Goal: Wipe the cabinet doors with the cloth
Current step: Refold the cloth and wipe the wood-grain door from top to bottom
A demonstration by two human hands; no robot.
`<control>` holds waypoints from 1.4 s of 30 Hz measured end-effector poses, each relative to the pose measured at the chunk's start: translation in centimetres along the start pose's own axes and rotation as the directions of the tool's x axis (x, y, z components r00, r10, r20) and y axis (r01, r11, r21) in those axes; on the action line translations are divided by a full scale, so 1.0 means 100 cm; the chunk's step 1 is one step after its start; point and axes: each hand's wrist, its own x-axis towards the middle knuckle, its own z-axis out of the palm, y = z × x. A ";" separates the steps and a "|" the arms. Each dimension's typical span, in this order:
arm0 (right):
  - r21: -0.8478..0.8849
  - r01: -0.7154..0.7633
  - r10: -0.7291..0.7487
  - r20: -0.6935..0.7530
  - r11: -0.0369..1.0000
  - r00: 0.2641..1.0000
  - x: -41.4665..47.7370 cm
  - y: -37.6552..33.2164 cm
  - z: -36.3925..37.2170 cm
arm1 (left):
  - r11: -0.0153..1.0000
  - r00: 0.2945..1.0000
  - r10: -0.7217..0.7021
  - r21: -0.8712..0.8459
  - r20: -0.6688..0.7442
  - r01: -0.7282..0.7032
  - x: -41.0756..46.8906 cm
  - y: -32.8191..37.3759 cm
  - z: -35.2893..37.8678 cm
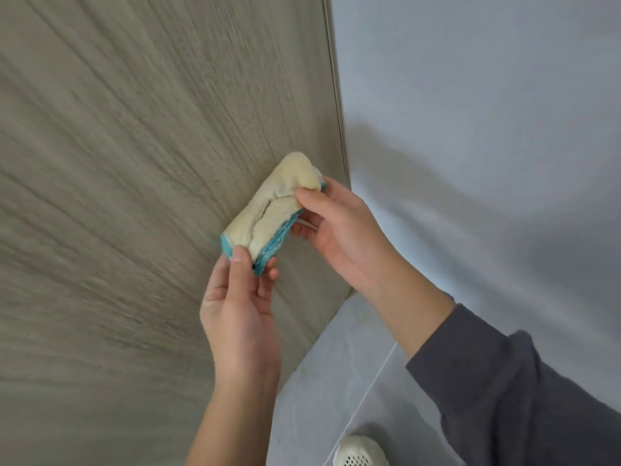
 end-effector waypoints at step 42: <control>0.028 -0.319 0.223 -0.772 0.947 0.595 0.080 0.171 -0.208 | 0.650 0.612 -0.753 -0.121 -0.242 0.751 0.097 -0.244 -0.047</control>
